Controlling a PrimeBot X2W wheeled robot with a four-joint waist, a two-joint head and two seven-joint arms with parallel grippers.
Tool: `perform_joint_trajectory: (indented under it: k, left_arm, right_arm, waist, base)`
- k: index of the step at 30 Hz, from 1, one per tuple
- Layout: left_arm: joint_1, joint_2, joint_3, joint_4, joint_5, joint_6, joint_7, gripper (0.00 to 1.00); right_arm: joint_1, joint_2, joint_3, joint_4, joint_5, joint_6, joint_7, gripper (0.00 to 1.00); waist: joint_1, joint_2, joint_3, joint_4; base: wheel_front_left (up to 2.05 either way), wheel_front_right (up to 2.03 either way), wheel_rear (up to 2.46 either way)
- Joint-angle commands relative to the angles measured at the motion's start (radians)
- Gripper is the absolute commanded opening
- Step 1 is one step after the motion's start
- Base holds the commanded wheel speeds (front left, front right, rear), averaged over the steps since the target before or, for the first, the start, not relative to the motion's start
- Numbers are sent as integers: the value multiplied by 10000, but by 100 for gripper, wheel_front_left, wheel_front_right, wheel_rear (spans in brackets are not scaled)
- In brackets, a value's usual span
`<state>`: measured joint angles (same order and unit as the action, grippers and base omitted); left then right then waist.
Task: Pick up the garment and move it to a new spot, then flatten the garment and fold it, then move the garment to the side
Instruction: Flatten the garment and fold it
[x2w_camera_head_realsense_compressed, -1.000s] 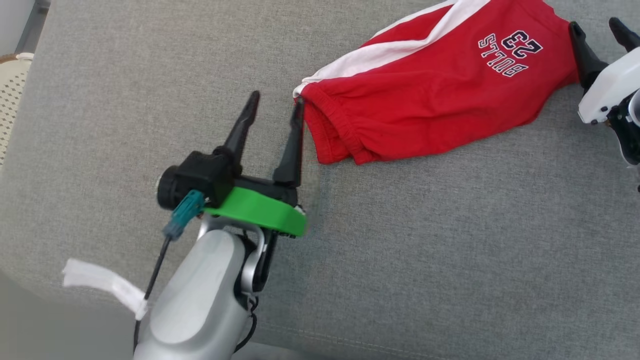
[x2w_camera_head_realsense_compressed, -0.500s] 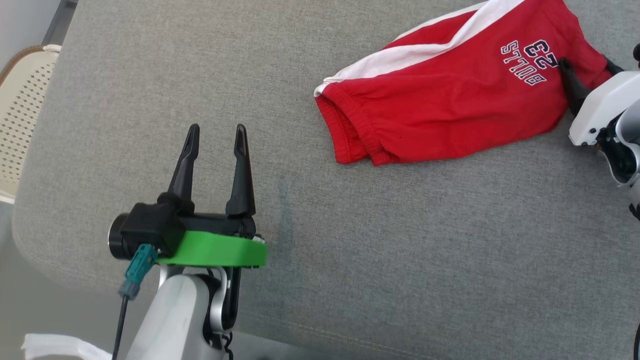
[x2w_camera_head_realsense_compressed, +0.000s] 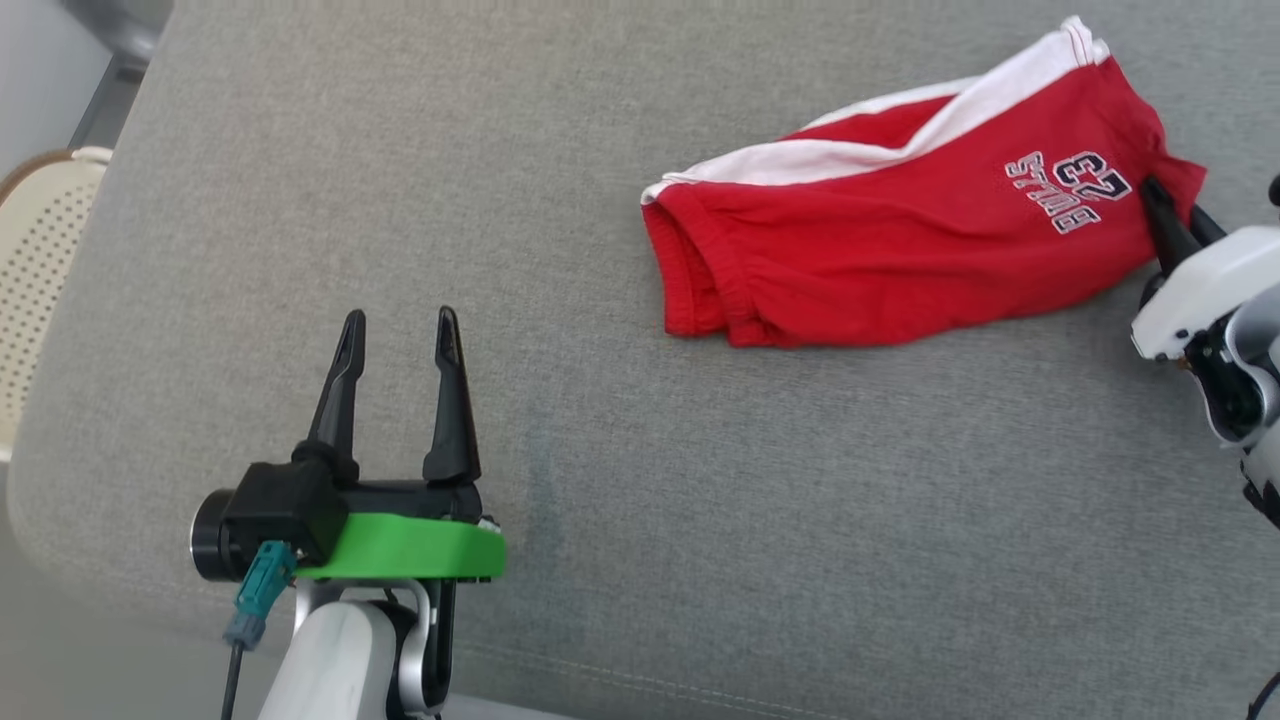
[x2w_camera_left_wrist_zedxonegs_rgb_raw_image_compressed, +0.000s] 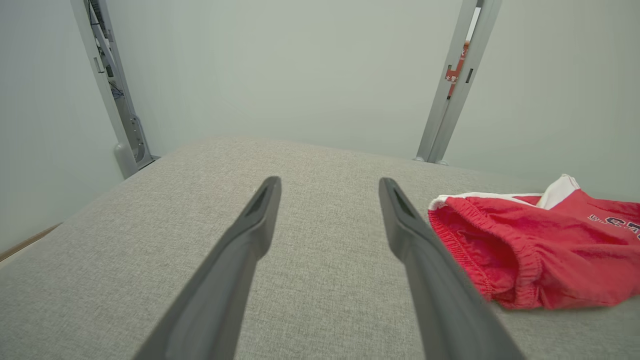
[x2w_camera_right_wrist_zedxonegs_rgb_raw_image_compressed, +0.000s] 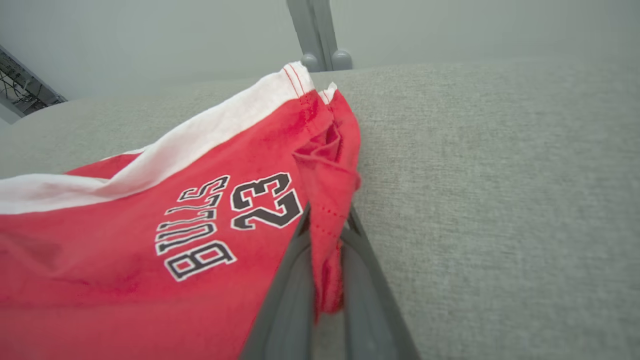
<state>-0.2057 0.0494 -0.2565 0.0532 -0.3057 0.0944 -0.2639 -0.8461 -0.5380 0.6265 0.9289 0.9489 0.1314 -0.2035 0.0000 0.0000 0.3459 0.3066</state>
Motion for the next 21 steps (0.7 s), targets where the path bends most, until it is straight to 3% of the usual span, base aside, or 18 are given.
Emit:
perform_joint_trajectory:
  k: [1, 13, 21]
  left_arm:
    - [224, 27, 104, 21, 92, -51, -1, 100]
    - [854, 28, 536, 46, 310, -249, -1, 100]
    - [912, 28, 482, 153, 310, -296, -1, 100]
  right_arm:
    - [294, -146, -96, -49, 234, -17, -146, 0]
    - [2024, -856, -895, -171, 1524, -17, -555, 0]
    - [1937, -622, -1115, -473, 1292, -16, -631, 0]
  waist:
    - [0, 0, -422, -397]
    - [0, 0, -1081, -958]
    - [0, 0, -1210, -1033]
  base:
    - [0, 0, 0]
    - [0, 0, 0]
    - [0, 0, 0]
